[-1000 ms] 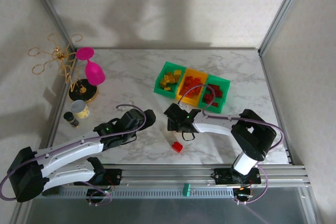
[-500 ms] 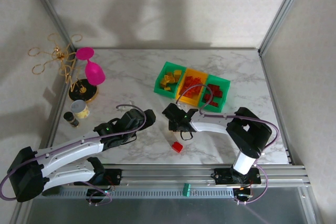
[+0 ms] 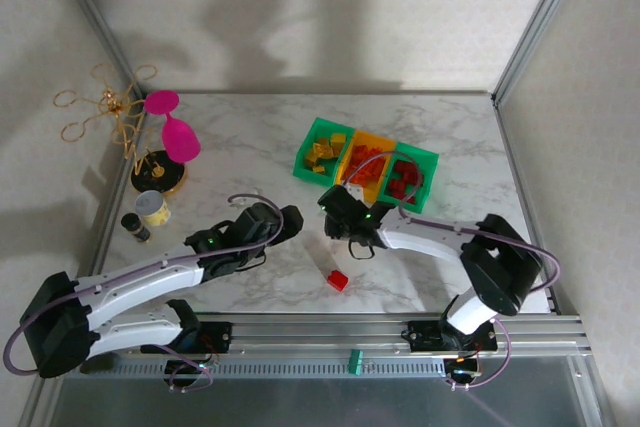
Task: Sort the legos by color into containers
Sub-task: Pick up the lego from the center of the table, then place the lego in the container.
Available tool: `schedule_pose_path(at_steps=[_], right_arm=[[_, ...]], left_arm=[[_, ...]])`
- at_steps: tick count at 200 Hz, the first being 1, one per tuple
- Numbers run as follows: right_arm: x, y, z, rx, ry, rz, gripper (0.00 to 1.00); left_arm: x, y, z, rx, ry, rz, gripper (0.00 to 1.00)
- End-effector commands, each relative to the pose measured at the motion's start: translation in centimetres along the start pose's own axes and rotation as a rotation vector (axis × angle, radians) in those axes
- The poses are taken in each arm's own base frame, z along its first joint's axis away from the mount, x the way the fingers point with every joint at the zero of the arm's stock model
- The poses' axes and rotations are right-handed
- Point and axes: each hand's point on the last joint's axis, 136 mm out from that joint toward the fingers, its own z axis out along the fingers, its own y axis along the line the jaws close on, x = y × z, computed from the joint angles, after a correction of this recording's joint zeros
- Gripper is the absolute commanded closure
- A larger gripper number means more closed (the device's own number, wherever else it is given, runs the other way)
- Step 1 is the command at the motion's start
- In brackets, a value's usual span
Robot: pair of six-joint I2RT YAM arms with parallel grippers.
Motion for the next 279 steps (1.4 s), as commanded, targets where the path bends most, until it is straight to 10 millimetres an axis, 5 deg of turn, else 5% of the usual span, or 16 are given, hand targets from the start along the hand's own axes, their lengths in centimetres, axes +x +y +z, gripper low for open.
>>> schedule_pose_path(at_steps=[1, 71, 99, 146, 209, 235, 279], right_arm=[[-3.0, -1.6, -2.0, 0.004, -0.078, 0.015, 0.67], [-13.1, -11.5, -4.5, 0.11, -0.256, 0.187, 0.65], [-15.7, -15.2, -3.1, 0.175, -0.258, 0.231, 0.65], [-17.8, -17.6, -0.2, 0.211, -0.24, 0.25, 0.57], [-17.9, -16.0, -2.0, 0.144, -0.238, 0.187, 0.32], [-15.5, -13.5, -2.9, 0.091, -0.188, 0.102, 0.26], [-8.6, -8.9, -4.0, -0.044, -0.041, -0.028, 0.14]], left_arm=[[-0.7, -3.7, -0.1, 0.09, 0.008, 0.02, 0.0], [-0.7, -8.0, 1.5, 0.18, 0.047, 0.069, 0.0], [-0.6, -9.1, 2.1, 0.183, 0.065, 0.117, 0.0], [-0.1, -10.2, 2.5, 0.208, 0.096, 0.169, 0.0], [-0.3, -9.5, 2.3, 0.181, 0.081, 0.195, 0.0], [-0.1, -9.1, 1.9, 0.195, 0.08, 0.204, 0.0], [0.1, -6.5, 0.6, 0.144, 0.081, 0.211, 0.0]])
